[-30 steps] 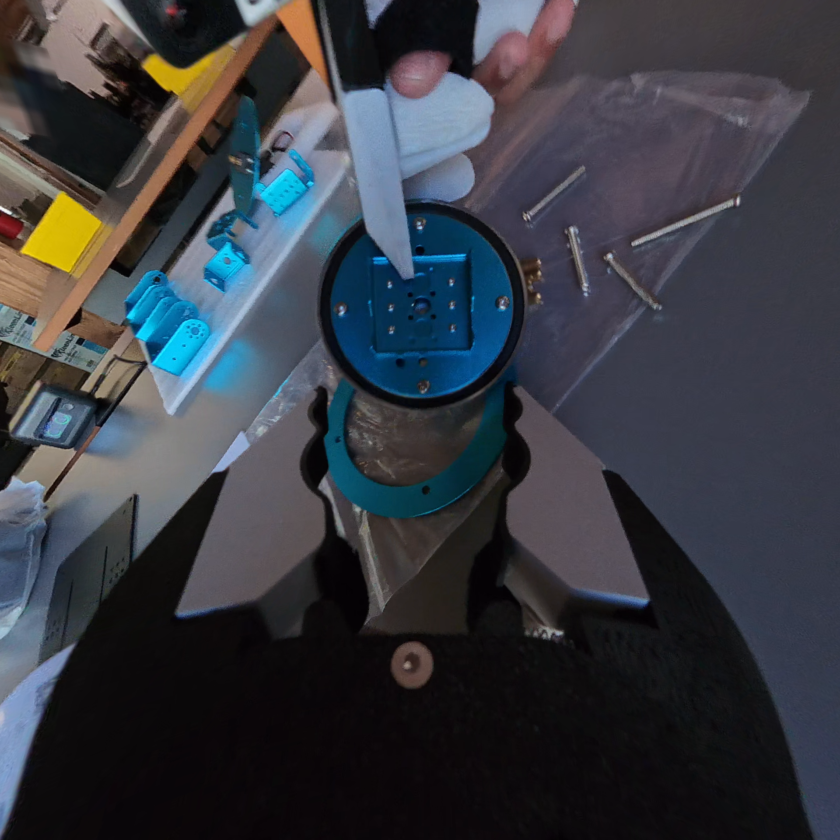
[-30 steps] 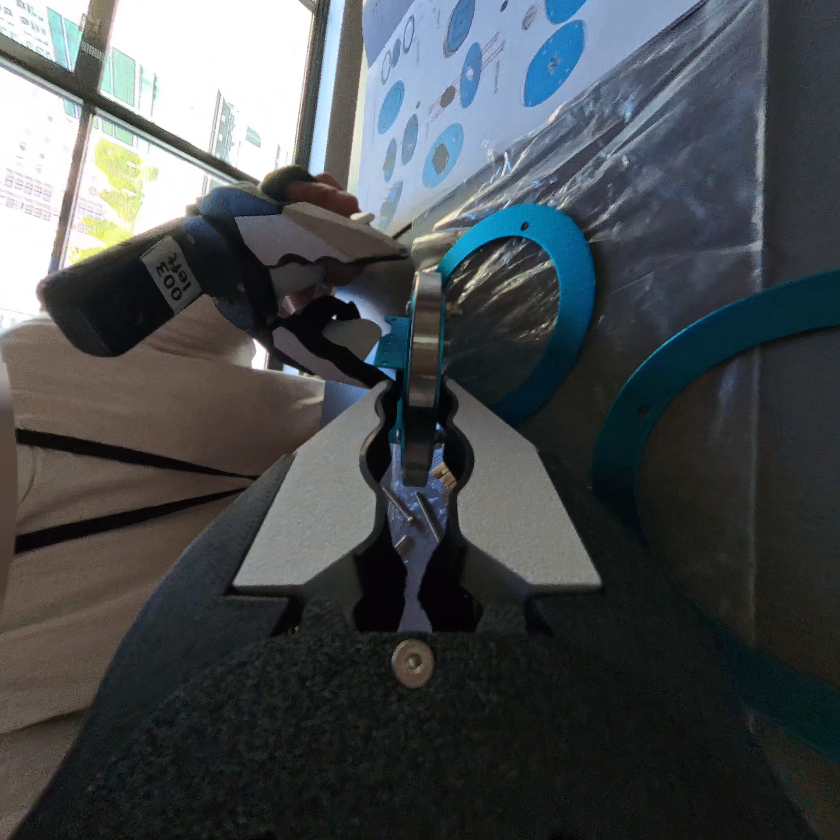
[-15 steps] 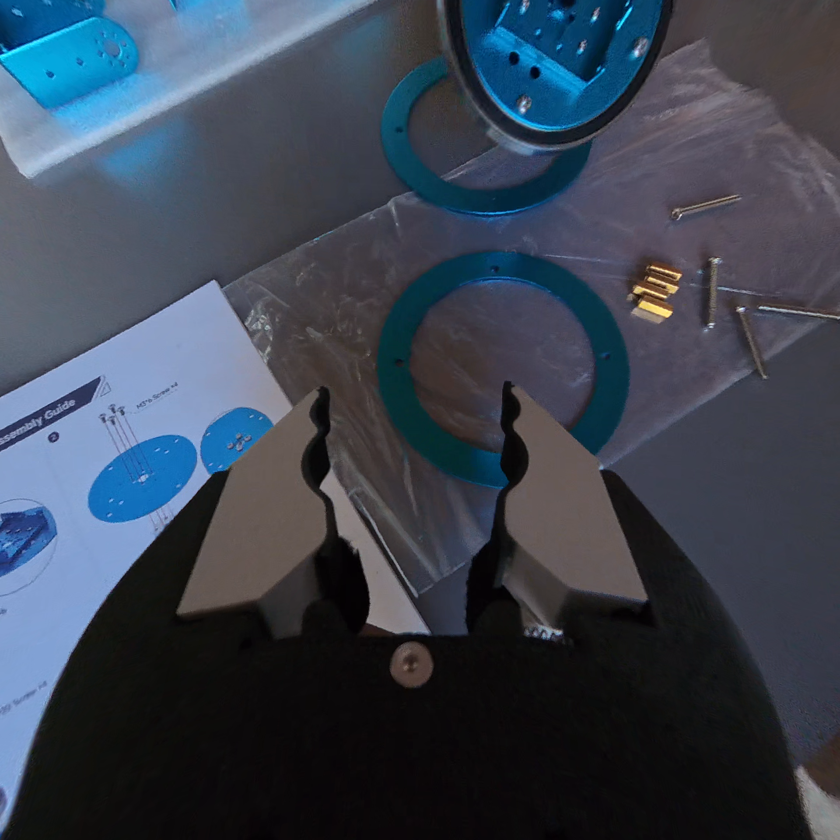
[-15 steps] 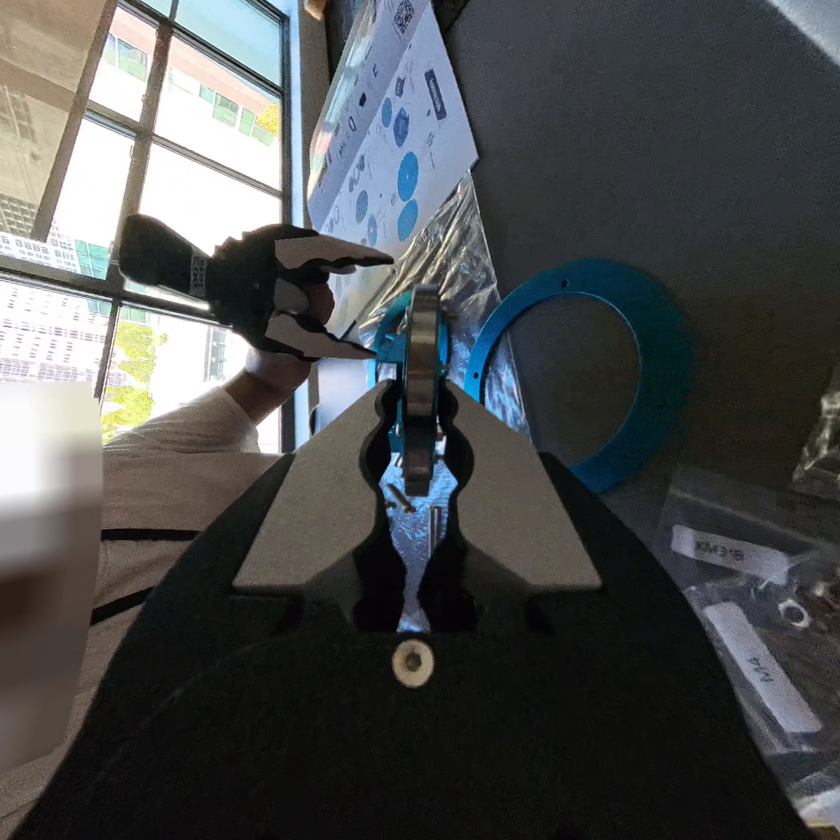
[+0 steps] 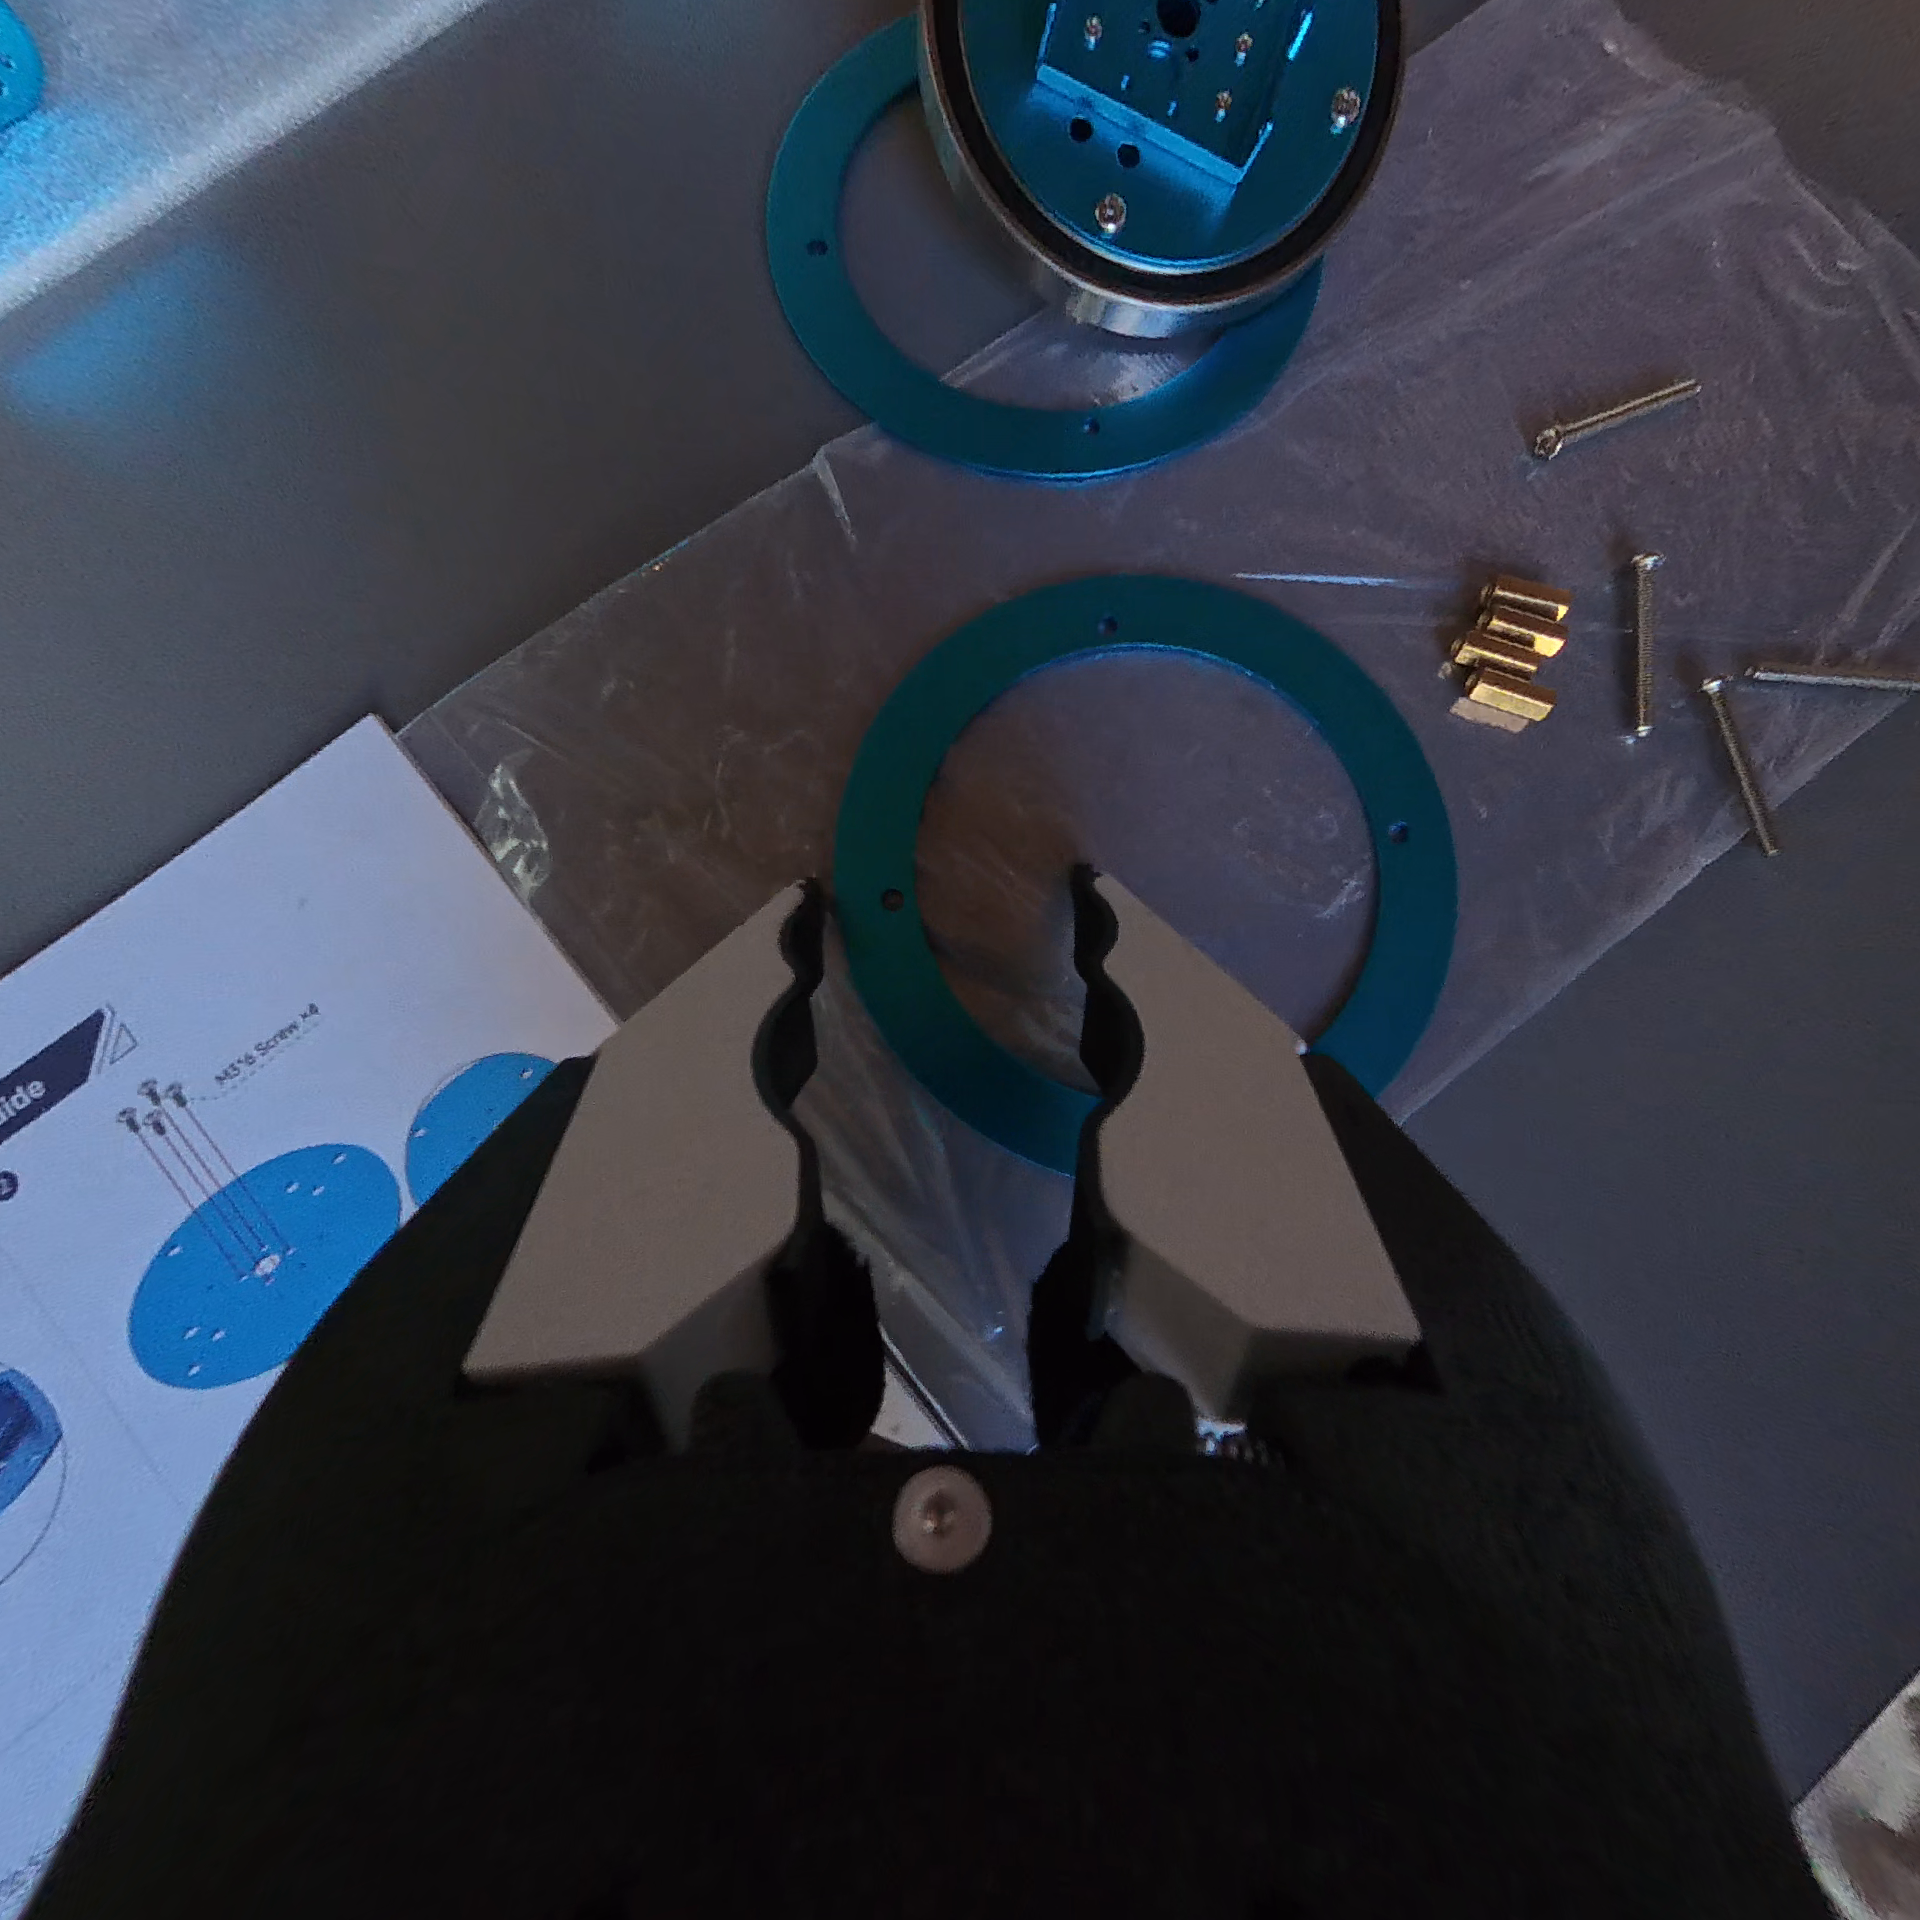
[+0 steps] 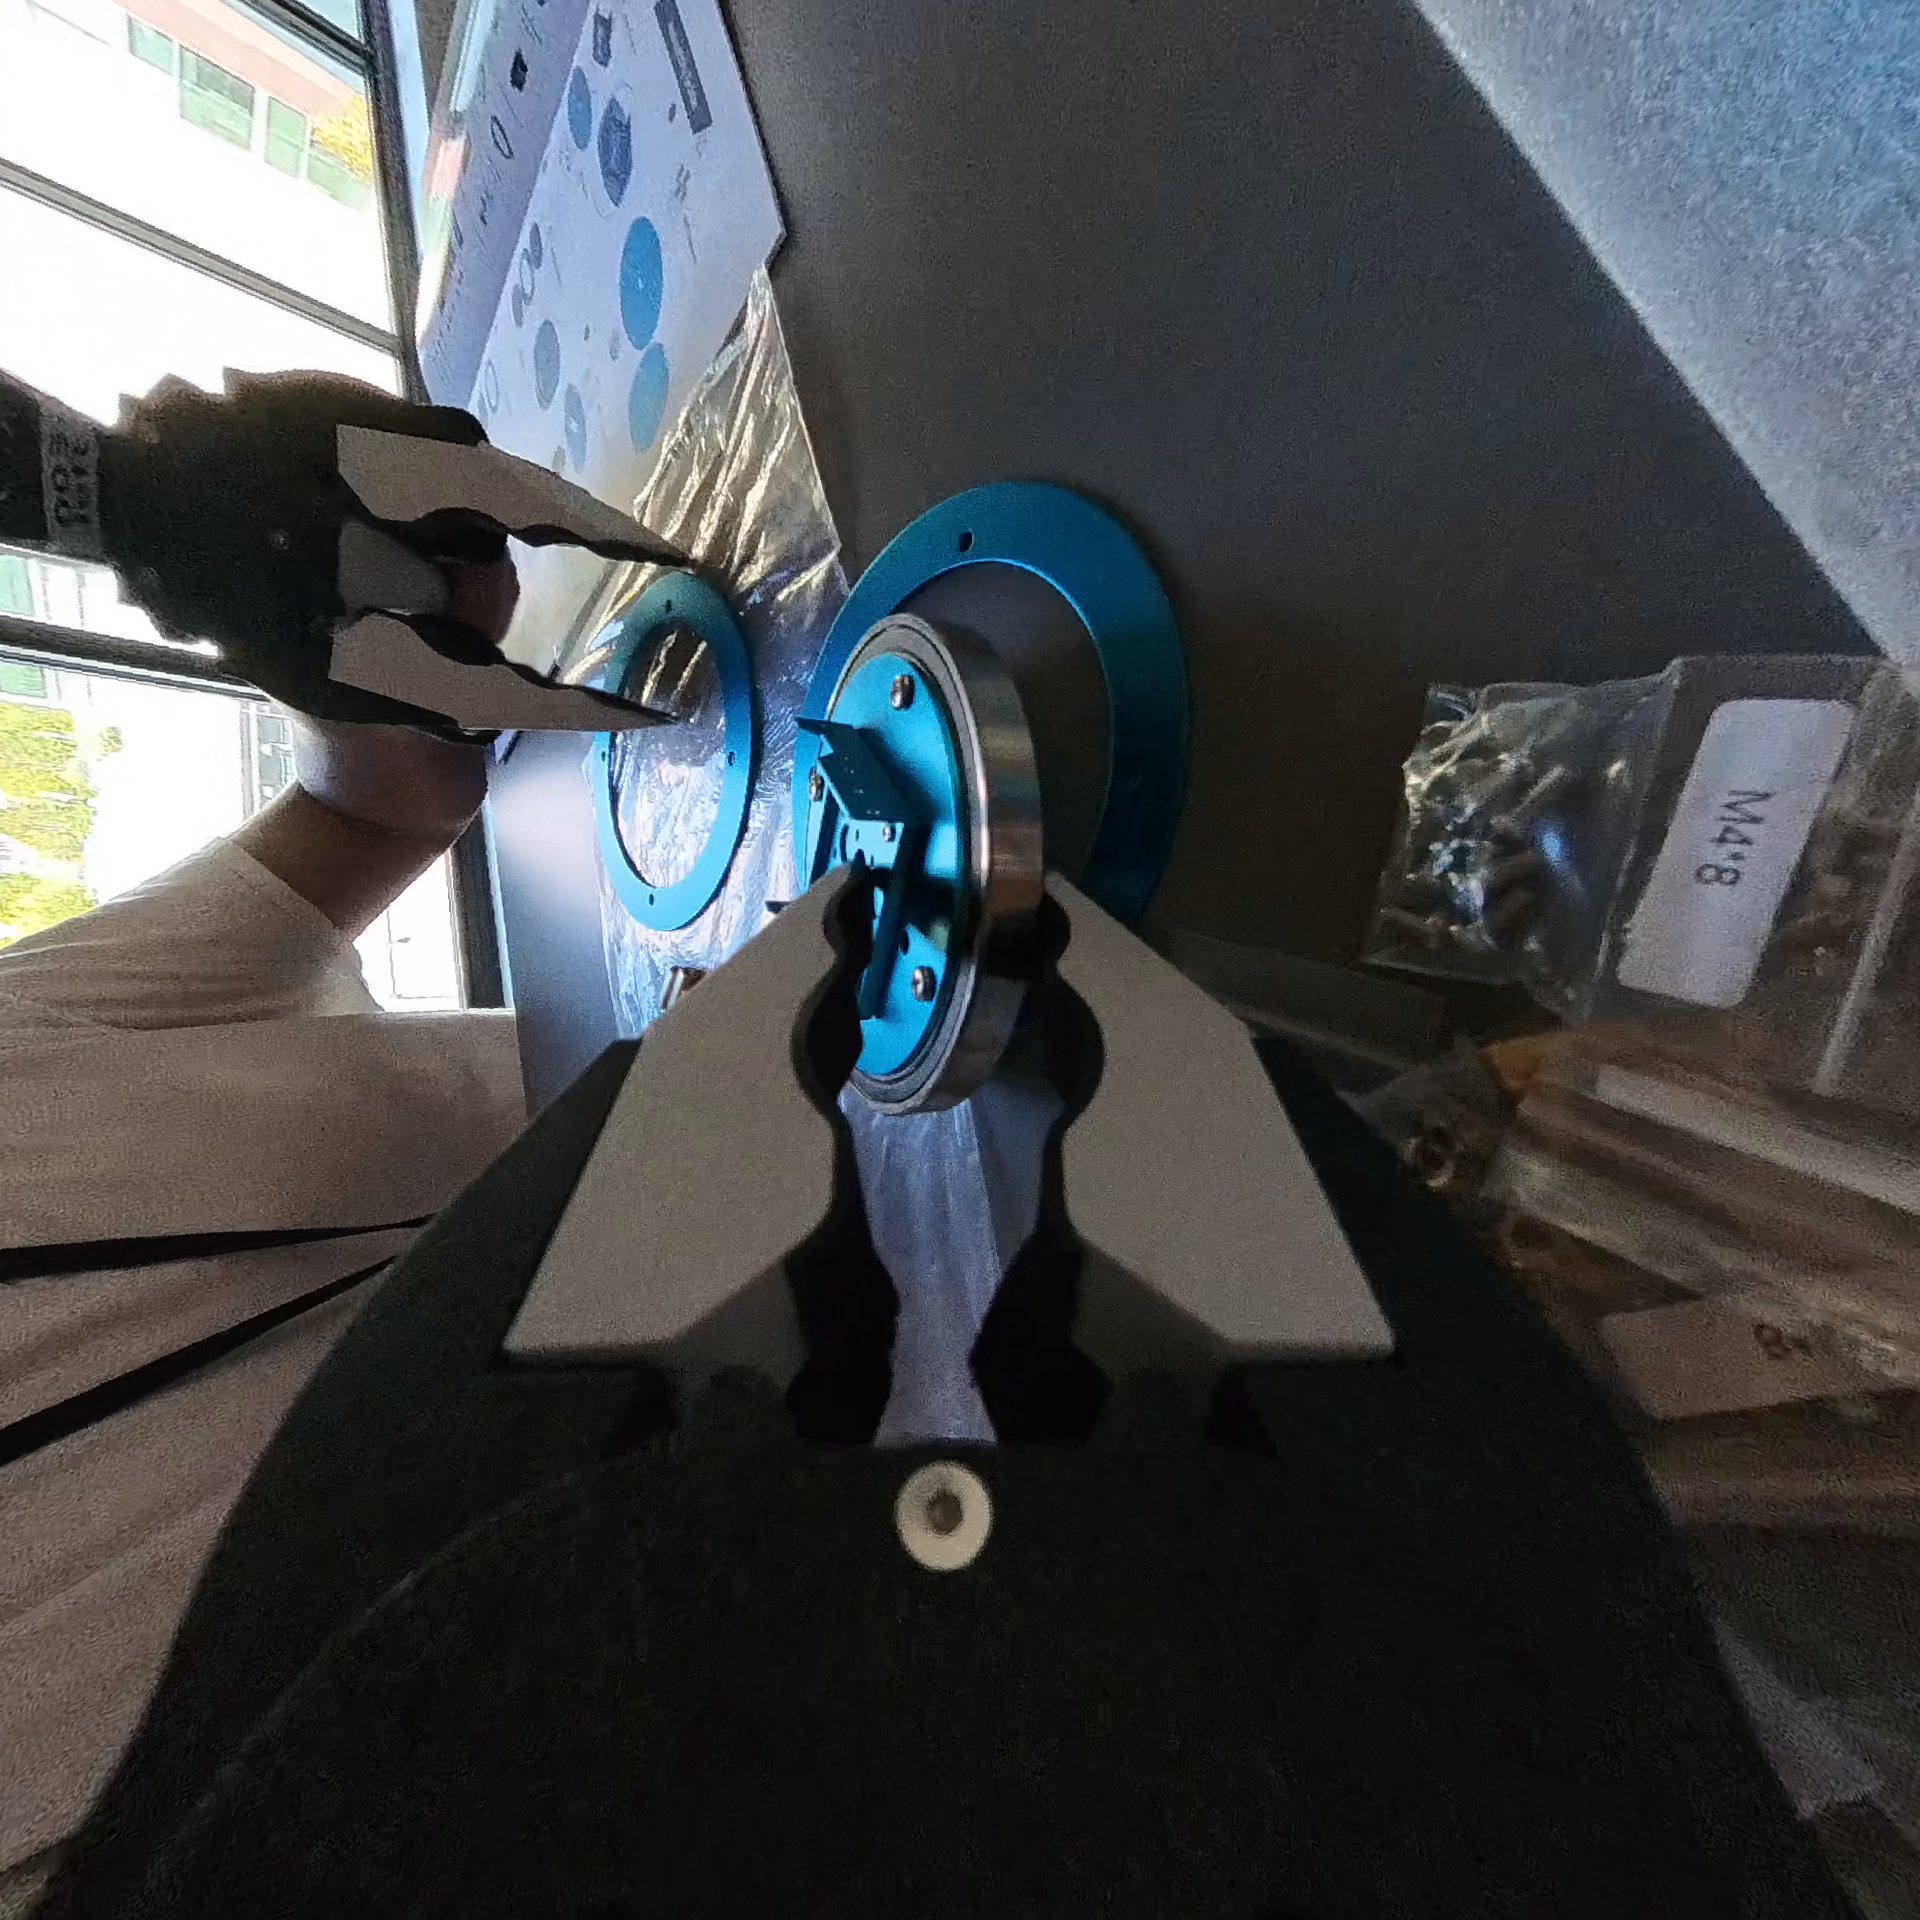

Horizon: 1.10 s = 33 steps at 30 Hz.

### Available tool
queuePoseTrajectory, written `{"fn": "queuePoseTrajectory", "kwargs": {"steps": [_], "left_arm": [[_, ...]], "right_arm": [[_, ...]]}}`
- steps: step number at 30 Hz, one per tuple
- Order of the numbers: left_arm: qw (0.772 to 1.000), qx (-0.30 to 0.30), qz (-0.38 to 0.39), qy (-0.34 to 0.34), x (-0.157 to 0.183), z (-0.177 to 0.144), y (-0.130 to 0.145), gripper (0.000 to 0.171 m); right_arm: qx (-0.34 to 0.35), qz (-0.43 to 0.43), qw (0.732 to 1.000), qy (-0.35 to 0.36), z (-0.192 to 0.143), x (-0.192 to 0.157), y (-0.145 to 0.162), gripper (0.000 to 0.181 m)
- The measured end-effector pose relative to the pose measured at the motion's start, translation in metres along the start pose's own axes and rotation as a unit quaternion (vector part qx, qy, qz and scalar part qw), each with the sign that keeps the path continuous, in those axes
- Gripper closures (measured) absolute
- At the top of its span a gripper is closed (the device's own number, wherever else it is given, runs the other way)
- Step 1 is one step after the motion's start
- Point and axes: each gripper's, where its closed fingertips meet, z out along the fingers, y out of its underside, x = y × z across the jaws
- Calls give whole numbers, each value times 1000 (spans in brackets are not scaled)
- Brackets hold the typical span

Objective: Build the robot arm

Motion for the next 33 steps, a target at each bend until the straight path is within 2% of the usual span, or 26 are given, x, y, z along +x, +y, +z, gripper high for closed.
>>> {"fn": "queuePoseTrajectory", "kwargs": {"steps": [3, 7, 9, 10, 13, 16, 18, 20, 22, 27, 29, 30, 31, 33], "left_arm": [[1000, -11, 11, 9, 1, 0, 0, 124], [999, -13, 24, 21, 5, 1, -1, 133], [999, -6, 27, 21, 5, 1, -2, 153], [999, 0, 28, 22, 5, 2, -3, 157], [999, 8, 24, 24, 5, 1, -2, 157], [999, 10, 33, 16, 4, 1, -2, 158], [999, 12, 46, 3, 1, 1, -3, 158], [998, 24, 64, -12, -1, -1, -7, 158], [995, 44, 84, -26, -2, -6, -13, 158], [984, 93, 140, -58, 4, -24, -25, 158], [981, 99, 152, -70, 6, -28, -26, 158], [980, 100, 154, -72, 6, -30, -26, 158], [980, 105, 155, -70, 8, -31, -27, 158], [978, 130, 149, -61, 12, -36, -31, 158]], "right_arm": [[0, -30, 999, 30, -3, 7, -1, 148], [-1, -66, 995, 71, -6, 10, -1, 144], [-15, -80, 990, 119, -13, 15, 3, 140], [-15, -86, 986, 140, -18, 16, 4, 140], [5, -103, 976, 192, -30, 5, 6, 140], [16, -170, 961, 219, -26, -27, 15, 140], [34, -204, 970, 129, 4, -75, 28, 142], [14, -208, 976, 56, 37, -103, 46, 140], [-8, -208, 978, 31, 63, -107, 50, 133], [9, -178, 983, 32, 85, -84, 20, 131], [-3, -168, 986, -8, 89, -89, 17, 149], [-12, -162, 986, -39, 89, -97, 20, 166], [-18, -158, 986, -50, 89, -99, 21, 172], [-14, -153, 986, -63, 84, -105, 23, 175]]}}
